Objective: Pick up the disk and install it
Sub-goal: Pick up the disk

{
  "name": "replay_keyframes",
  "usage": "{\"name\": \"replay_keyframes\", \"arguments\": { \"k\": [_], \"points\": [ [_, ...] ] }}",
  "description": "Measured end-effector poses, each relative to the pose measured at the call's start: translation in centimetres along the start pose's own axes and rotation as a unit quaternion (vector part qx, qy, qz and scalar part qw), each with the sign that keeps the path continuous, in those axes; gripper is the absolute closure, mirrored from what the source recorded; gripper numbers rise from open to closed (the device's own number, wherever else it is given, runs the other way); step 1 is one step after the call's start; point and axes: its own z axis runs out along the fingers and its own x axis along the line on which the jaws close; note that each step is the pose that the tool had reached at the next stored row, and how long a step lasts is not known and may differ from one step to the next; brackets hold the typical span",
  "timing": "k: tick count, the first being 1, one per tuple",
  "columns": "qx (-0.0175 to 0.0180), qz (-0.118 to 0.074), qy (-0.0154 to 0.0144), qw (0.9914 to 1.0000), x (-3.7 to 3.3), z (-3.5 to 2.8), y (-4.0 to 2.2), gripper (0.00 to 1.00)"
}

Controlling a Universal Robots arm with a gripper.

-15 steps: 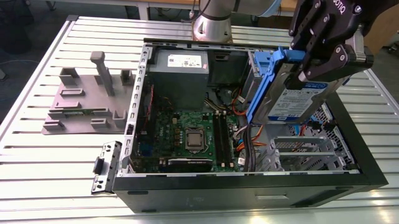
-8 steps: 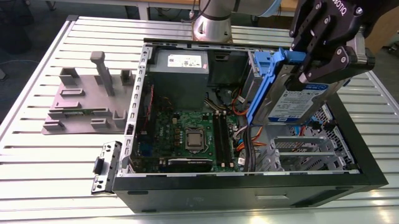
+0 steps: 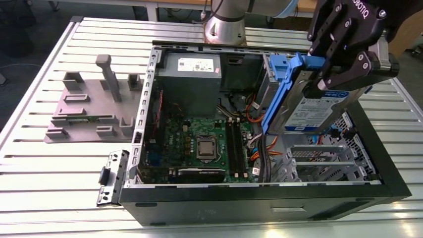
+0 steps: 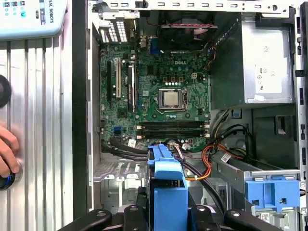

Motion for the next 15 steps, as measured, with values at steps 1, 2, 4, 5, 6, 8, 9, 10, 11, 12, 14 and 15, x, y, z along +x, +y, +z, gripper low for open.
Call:
{"name": "replay_keyframes", "arguments": {
  "k": [1, 2, 4, 5, 6, 8, 9, 10, 11, 12, 14, 15],
  "points": [
    [0.0000, 0.000, 0.0000, 1.00000, 0.04, 0.00, 0.00, 0.64],
    [0.0000, 0.000, 0.0000, 1.00000, 0.08, 0.00, 0.00, 0.64],
    [0.0000, 0.000, 0.0000, 1.00000, 0.16, 0.00, -0.01, 0.64],
    [0.0000, 0.000, 0.0000, 1.00000, 0.20, 0.01, -0.01, 0.64],
    [0.0000, 0.000, 0.0000, 1.00000, 0.24, 0.01, -0.01, 0.64],
    [0.0000, 0.000, 0.0000, 1.00000, 0.33, 0.02, -0.01, 0.64],
    [0.0000, 0.000, 0.0000, 1.00000, 0.37, 0.02, -0.02, 0.64],
    [0.0000, 0.000, 0.0000, 1.00000, 0.40, 0.02, -0.02, 0.64],
    [0.0000, 0.000, 0.0000, 1.00000, 0.44, 0.02, -0.02, 0.64],
    [0.0000, 0.000, 0.0000, 1.00000, 0.48, 0.02, -0.02, 0.64],
    [0.0000, 0.000, 0.0000, 1.00000, 0.55, 0.03, -0.02, 0.64],
    [0.0000, 0.000, 0.0000, 1.00000, 0.58, 0.03, -0.02, 0.64]
  ]
}}
